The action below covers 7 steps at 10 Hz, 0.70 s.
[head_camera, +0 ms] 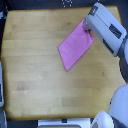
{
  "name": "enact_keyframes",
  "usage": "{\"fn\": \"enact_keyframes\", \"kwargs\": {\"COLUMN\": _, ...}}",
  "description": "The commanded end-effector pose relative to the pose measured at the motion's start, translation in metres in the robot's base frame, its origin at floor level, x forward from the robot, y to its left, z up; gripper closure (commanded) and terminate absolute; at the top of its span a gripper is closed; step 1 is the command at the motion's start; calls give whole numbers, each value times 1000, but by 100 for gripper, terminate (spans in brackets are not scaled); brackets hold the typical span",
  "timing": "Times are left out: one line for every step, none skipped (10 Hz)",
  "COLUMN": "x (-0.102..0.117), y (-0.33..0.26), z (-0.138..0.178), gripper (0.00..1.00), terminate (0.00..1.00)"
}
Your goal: Folding a cloth
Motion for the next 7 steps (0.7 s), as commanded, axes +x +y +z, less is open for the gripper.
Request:
{"fn": "enact_keyframes", "kwargs": {"x": -3, "y": -12, "z": 5, "gripper": 100, "terminate": 0}}
{"fn": "enact_keyframes", "kwargs": {"x": -4, "y": -12, "z": 5, "gripper": 100, "terminate": 0}}
{"fn": "enact_keyframes", "kwargs": {"x": -7, "y": -12, "z": 9, "gripper": 100, "terminate": 0}}
{"fn": "enact_keyframes", "kwargs": {"x": -6, "y": -10, "z": 19, "gripper": 100, "terminate": 0}}
{"fn": "enact_keyframes", "kwargs": {"x": -6, "y": -9, "z": 23, "gripper": 100, "terminate": 0}}
{"fn": "enact_keyframes", "kwargs": {"x": -5, "y": -4, "z": 34, "gripper": 100, "terminate": 0}}
{"fn": "enact_keyframes", "kwargs": {"x": -5, "y": 2, "z": 48, "gripper": 100, "terminate": 0}}
